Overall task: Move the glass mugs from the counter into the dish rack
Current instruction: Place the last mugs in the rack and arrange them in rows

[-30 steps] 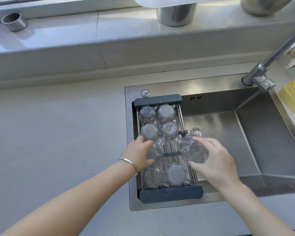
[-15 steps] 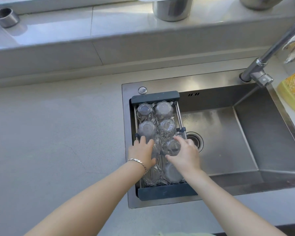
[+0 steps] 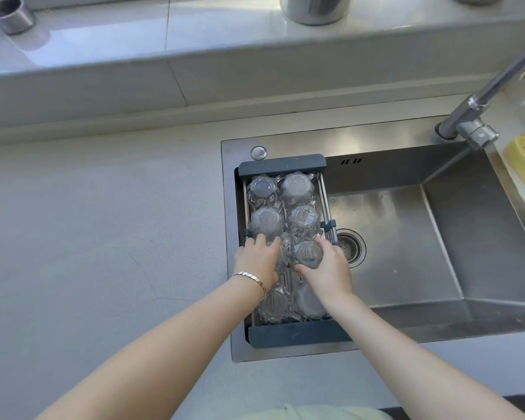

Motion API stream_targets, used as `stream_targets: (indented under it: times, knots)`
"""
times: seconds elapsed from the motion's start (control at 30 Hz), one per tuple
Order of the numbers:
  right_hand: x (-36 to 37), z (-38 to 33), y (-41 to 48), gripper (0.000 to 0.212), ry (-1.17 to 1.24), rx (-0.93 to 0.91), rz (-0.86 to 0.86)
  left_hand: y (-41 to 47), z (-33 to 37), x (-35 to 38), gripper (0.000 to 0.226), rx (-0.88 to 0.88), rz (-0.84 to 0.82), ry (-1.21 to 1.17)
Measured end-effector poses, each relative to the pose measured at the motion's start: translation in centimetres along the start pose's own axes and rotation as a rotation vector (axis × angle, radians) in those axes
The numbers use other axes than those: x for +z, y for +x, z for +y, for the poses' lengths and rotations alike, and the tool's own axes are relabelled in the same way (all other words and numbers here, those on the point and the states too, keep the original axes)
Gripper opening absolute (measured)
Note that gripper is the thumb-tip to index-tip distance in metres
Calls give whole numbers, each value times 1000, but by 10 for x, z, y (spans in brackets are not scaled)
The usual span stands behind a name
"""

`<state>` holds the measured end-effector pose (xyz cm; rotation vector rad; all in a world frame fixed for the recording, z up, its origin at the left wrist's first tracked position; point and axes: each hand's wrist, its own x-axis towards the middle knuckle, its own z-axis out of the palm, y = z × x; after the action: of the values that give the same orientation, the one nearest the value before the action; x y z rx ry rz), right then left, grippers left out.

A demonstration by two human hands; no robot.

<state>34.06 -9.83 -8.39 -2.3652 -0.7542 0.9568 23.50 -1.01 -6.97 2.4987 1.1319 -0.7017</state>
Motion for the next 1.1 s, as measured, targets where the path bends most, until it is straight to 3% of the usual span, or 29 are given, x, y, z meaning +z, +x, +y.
stream_targets:
  times: [0.23, 0.37, 0.43, 0.53, 0.7, 0.87, 1.1]
  knots:
    - [-26, -1, 0, 75, -15, -16, -151, -25, -19, 10, 65, 41, 150, -173]
    - [-52, 13, -27, 51, -109, -32, -93, -44, -27, 20, 55, 374, 239, -207]
    - [-49, 18, -44, 55, -218, -13, -153, -56, -22, 23, 60, 455, 101, -128]
    - [-25, 17, -53, 68, -385, 36, -239, -61, -18, 34, 65, 393, -52, 32]
    - [0, 9, -47, 78, -479, 133, -188, -53, -11, 35, 76, 413, -38, 171]
    - [-18, -1, -52, 71, -504, 67, -140, -43, -13, 37, 80, 434, -24, 273]
    - [-79, -7, -79, 69, -337, -79, -46, -54, -10, 23, 55, 329, 94, 167]
